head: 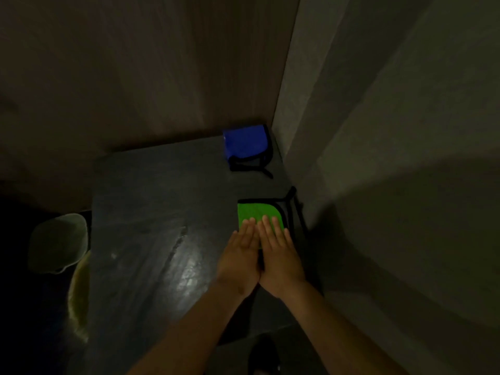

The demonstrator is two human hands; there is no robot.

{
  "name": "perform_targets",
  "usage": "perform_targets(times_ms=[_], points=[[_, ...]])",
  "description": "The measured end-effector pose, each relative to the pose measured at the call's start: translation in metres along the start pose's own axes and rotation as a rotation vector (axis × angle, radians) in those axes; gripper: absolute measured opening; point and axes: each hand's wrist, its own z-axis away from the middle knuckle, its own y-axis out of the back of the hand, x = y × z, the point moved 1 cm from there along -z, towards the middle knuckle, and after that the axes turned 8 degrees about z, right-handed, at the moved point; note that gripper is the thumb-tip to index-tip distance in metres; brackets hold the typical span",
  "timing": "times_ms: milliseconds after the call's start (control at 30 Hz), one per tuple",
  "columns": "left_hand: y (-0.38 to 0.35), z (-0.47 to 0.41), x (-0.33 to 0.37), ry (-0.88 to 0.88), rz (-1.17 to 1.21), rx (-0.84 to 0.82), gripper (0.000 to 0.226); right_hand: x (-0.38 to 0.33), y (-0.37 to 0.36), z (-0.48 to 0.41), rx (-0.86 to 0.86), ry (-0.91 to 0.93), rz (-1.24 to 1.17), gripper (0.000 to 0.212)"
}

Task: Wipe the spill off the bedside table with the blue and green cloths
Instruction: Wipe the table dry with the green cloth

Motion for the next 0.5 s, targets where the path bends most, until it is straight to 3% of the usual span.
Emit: perform_targets(times_ms=[233, 500], points=[[-0.017, 0.007, 0.026, -0.014, -0.025, -0.016, 0.064, 0.020, -0.006, 0.026, 0.006, -0.058, -0.002, 0.077], [0.000, 0.021, -0.004, -0.028, -0.046, -0.023, 0.065, -0.016, -0.014, 0.015, -0.068, -0.097, 0.044, 0.079]])
